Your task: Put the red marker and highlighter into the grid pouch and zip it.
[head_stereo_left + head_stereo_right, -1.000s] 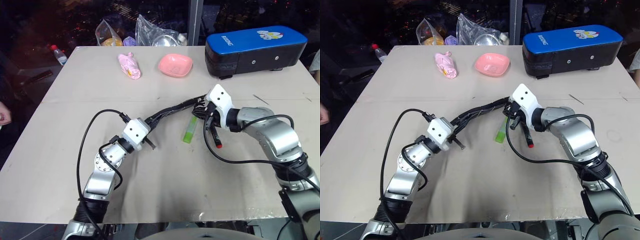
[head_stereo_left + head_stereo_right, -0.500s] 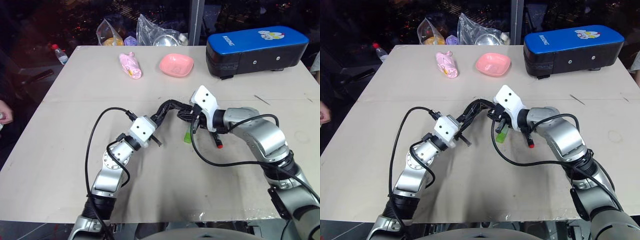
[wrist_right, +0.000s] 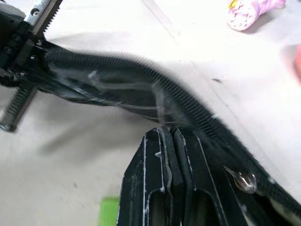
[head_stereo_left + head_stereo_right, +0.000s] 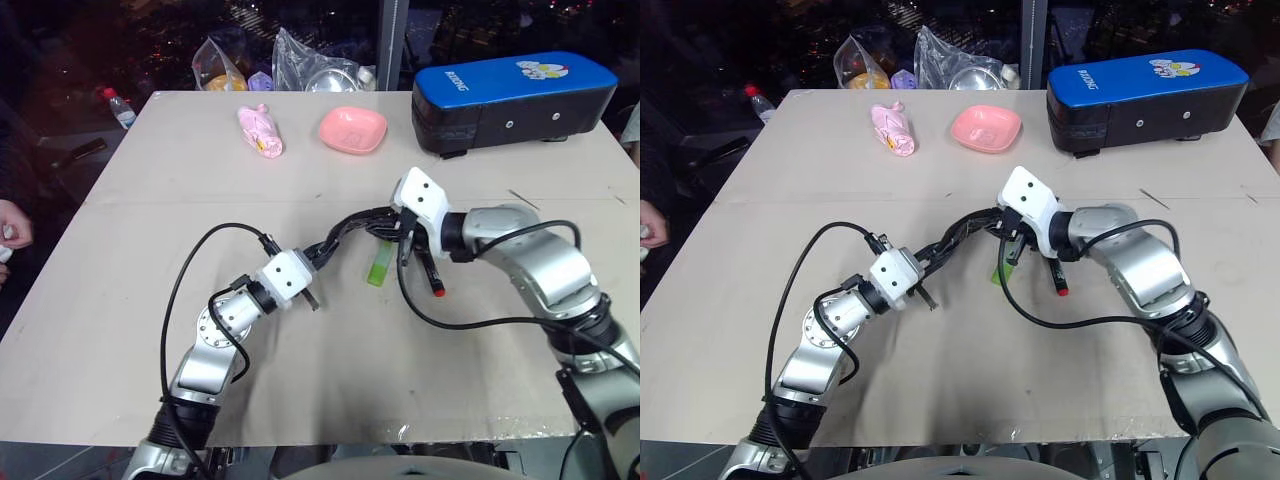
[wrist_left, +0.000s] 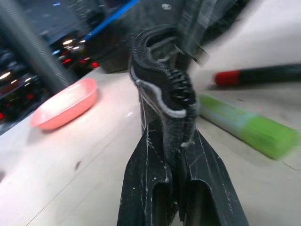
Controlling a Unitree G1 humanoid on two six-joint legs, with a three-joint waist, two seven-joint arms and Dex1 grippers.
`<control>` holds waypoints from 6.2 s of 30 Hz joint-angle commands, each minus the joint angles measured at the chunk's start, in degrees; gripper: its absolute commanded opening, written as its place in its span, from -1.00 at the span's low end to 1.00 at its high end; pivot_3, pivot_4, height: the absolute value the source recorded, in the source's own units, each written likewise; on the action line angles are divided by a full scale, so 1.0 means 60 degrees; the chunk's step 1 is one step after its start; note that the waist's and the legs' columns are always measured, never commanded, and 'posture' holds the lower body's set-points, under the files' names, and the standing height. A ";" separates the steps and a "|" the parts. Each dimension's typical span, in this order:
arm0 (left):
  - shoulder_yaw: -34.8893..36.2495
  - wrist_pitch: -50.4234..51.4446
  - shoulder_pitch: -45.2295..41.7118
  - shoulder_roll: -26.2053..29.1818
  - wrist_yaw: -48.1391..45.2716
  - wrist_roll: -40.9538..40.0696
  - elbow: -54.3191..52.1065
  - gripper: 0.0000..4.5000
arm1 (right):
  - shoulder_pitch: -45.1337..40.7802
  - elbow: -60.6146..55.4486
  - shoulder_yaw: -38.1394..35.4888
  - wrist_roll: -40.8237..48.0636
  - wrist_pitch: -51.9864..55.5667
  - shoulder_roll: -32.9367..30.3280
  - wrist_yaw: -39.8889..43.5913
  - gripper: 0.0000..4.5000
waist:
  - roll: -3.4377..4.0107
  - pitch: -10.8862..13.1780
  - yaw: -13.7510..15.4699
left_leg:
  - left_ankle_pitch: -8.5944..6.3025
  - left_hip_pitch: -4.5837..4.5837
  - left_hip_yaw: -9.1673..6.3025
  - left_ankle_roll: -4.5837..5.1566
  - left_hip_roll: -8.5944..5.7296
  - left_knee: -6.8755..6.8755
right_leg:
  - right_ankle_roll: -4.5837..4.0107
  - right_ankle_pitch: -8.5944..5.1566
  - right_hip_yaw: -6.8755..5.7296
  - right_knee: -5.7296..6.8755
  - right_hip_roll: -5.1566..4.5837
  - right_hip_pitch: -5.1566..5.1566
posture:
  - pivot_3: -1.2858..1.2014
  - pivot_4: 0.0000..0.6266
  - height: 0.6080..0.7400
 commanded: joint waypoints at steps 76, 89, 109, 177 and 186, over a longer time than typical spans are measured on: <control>0.0881 -0.0819 -0.0059 0.1035 -0.0707 -0.0650 -0.0142 -1.00 | 0.1505 -0.1385 -0.2135 0.1755 -0.0521 -0.1955 0.2348 0.21 | 0.0001 0.0002 0.0043 | 0.0001 -0.0038 -0.0018 -0.0002 -0.0007 0.0022 | 0.0002 0.0002 -0.0017 -0.0002 -0.0021 -0.0013 | 0.03 -0.52 0.79; 0.0694 -0.0861 -0.0197 0.0938 -0.0745 -0.0531 -0.0113 -1.00 | 0.0378 0.0481 -0.1868 0.0949 -0.0660 -0.1239 0.0890 -0.98 | 0.0000 0.0003 0.0056 | 0.0002 -0.0042 -0.0014 -0.0001 -0.0006 0.0020 | 0.0012 0.0008 -0.0015 -0.0003 -0.0014 -0.0015 | 0.03 -0.52 0.79; 0.0511 -0.0863 -0.0338 0.0840 -0.0866 -0.0479 -0.0180 -1.00 | -0.0397 0.1469 0.0665 -0.1835 -0.3255 -0.0875 0.1066 -0.98 | 0.0000 0.0003 0.0009 | 0.0002 -0.0035 -0.0014 -0.0001 -0.0007 0.0021 | 0.0013 0.0009 -0.0015 0.0000 0.0039 -0.0014 | 0.03 -0.52 0.79; 0.0918 -0.0311 -0.0312 0.0537 -0.0426 -0.0606 -0.0060 -1.00 | 0.5454 -0.3519 -0.2829 -0.0324 0.2894 0.0092 -0.3168 -0.87 | -0.0001 0.0000 0.0028 | 0.0006 -0.0026 -0.0016 -0.0006 -0.0007 0.0033 | 0.0014 0.0009 -0.0012 0.0013 0.0050 -0.0004 | 0.03 -0.52 0.79; 0.0793 -0.0366 -0.0457 0.0516 -0.0485 -0.0578 0.0082 -1.00 | 0.4558 -0.3367 -0.4468 0.1124 0.1170 -0.4547 0.0966 -0.87 | 0.0012 0.0008 0.0025 | 0.0006 -0.0024 -0.0018 -0.0003 -0.0007 0.0043 | 0.0016 0.0007 -0.0022 0.0006 0.0050 0.0011 | 0.03 -0.52 0.79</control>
